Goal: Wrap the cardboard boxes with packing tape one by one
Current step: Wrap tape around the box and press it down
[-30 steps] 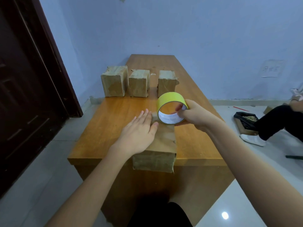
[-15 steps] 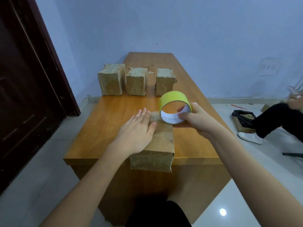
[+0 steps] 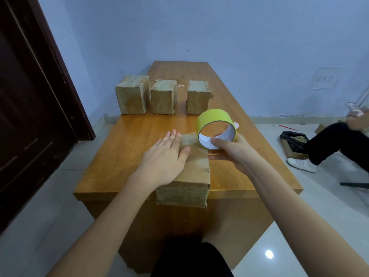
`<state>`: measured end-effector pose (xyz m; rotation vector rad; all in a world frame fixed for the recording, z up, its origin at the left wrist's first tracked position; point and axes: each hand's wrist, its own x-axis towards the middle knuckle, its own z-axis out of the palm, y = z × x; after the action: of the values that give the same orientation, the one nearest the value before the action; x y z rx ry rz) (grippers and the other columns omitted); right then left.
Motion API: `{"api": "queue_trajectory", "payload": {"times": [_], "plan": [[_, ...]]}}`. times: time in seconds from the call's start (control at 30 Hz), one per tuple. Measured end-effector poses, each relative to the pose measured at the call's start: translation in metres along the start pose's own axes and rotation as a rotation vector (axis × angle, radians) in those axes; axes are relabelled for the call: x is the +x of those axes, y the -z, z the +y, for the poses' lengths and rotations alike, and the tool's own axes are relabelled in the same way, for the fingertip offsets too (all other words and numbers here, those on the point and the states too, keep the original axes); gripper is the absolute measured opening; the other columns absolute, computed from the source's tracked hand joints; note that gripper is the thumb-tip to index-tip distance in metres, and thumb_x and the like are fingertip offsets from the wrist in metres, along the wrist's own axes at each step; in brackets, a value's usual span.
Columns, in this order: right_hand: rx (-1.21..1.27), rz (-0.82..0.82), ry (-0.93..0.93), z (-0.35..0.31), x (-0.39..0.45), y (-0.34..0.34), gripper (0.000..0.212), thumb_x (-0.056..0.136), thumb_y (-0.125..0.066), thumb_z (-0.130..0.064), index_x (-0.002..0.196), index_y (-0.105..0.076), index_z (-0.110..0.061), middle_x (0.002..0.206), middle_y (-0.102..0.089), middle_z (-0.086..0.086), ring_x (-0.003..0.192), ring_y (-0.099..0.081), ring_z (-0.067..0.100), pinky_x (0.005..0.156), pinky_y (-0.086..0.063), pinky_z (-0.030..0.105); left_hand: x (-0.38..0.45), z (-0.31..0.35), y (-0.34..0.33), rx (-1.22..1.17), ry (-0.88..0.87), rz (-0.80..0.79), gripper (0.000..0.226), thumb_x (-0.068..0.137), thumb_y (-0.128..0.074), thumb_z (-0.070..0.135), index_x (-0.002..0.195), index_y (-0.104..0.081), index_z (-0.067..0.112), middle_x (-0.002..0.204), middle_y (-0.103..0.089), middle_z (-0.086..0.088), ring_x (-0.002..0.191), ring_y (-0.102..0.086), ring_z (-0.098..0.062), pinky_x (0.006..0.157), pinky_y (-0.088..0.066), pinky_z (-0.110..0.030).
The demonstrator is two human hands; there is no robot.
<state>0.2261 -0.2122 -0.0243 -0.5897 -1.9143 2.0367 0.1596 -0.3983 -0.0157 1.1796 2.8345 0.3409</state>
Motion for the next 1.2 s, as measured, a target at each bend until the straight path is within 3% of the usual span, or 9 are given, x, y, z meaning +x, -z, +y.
{"api": "queue_trajectory", "payload": {"times": [0.23, 0.37, 0.47, 0.6, 0.77, 0.87, 0.93, 1.0, 1.2], "plan": [[0.223, -0.058, -0.059, 0.007, -0.003, 0.023, 0.010, 0.093, -0.049, 0.007, 0.095, -0.056, 0.000, 0.082, -0.074, 0.012, 0.079, -0.072, 0.031, 0.060, -0.059, 0.035, -0.001, 0.000, 0.003, 0.024, -0.008, -0.027, 0.060, 0.099, -0.009, 0.047, 0.150, -0.001, 0.016, 0.157, 0.004, 0.002, 0.143, 0.004, -0.007, 0.117, -0.001, -0.028], [0.261, -0.026, -0.162, 0.036, -0.010, 0.020, 0.008, 0.094, -0.049, 0.005, 0.098, -0.054, 0.000, 0.084, -0.071, 0.019, 0.069, -0.072, 0.034, 0.054, -0.059, 0.036, -0.002, 0.000, 0.004, 0.032, -0.016, -0.048, 0.060, 0.099, -0.009, 0.048, 0.149, 0.001, 0.017, 0.157, 0.006, 0.002, 0.143, 0.004, -0.008, 0.117, -0.001, -0.029], [0.244, -0.010, -0.177, 0.043, -0.009, 0.016, 0.009, 0.097, -0.048, -0.001, 0.103, -0.054, 0.000, 0.074, -0.072, 0.016, 0.064, -0.071, 0.033, 0.050, -0.057, 0.033, -0.001, 0.000, 0.004, 0.046, -0.006, -0.054, 0.063, 0.098, -0.010, 0.051, 0.149, 0.001, 0.017, 0.157, 0.007, 0.001, 0.143, 0.005, -0.008, 0.117, -0.001, -0.029], [0.128, -0.047, -0.211, 0.045, -0.008, 0.017, 0.022, 0.099, -0.049, -0.010, 0.113, -0.053, 0.006, 0.078, -0.070, 0.020, 0.064, -0.071, 0.029, 0.050, -0.056, 0.030, 0.001, -0.001, 0.003, 0.065, -0.007, -0.071, 0.071, 0.094, -0.014, 0.060, 0.150, 0.002, 0.019, 0.157, 0.009, 0.001, 0.143, 0.006, -0.009, 0.116, 0.000, -0.031], [0.035, -0.028, -0.222, 0.047, -0.010, 0.015, 0.027, 0.099, -0.052, -0.017, 0.113, -0.054, 0.006, 0.067, -0.072, 0.014, 0.059, -0.071, 0.027, 0.047, -0.055, 0.030, 0.009, -0.001, 0.026, 0.020, 0.035, -0.286, 0.082, 0.090, -0.026, 0.066, 0.150, -0.002, 0.016, 0.157, 0.013, -0.002, 0.143, 0.011, -0.013, 0.114, 0.011, -0.038], [0.021, -0.019, -0.220, 0.046, -0.010, 0.016, 0.028, 0.098, -0.052, -0.016, 0.117, -0.053, 0.004, 0.074, -0.071, 0.017, 0.062, -0.071, 0.027, 0.049, -0.056, 0.031, 0.014, 0.020, 0.030, 0.079, 0.023, -0.133, 0.080, 0.089, -0.031, 0.066, 0.146, -0.024, 0.010, 0.154, 0.019, -0.008, 0.141, 0.020, -0.021, 0.108, 0.020, -0.044], [0.027, -0.031, -0.213, 0.045, -0.012, 0.016, 0.028, 0.098, -0.052, -0.015, 0.119, -0.054, 0.004, 0.085, -0.070, 0.020, 0.065, -0.072, 0.026, 0.051, -0.057, 0.030, 0.012, 0.044, 0.019, 0.096, -0.088, -0.067, 0.085, 0.089, -0.029, 0.067, 0.149, -0.010, 0.010, 0.154, 0.020, -0.007, 0.140, 0.022, -0.019, 0.110, 0.019, -0.042], [0.050, -0.026, -0.210, 0.043, -0.012, 0.016, 0.028, 0.098, -0.052, -0.013, 0.121, -0.054, 0.002, 0.099, -0.069, 0.021, 0.072, -0.072, 0.026, 0.055, -0.058, 0.031, 0.008, 0.059, 0.003, 0.098, -0.126, -0.134, 0.087, 0.090, -0.027, 0.066, 0.149, 0.005, 0.011, 0.156, 0.016, -0.006, 0.142, 0.018, -0.018, 0.115, 0.013, -0.040], [0.046, 0.025, -0.175, 0.039, -0.014, 0.016, 0.028, 0.097, -0.051, -0.007, 0.123, -0.052, 0.002, 0.113, -0.064, 0.023, 0.083, -0.069, 0.028, 0.065, -0.060, 0.034, 0.005, 0.055, -0.006, 0.019, -0.125, -0.058, 0.069, 0.095, -0.033, 0.027, 0.149, 0.005, 0.010, 0.157, 0.009, -0.004, 0.143, 0.011, -0.015, 0.116, 0.006, -0.030]]}}
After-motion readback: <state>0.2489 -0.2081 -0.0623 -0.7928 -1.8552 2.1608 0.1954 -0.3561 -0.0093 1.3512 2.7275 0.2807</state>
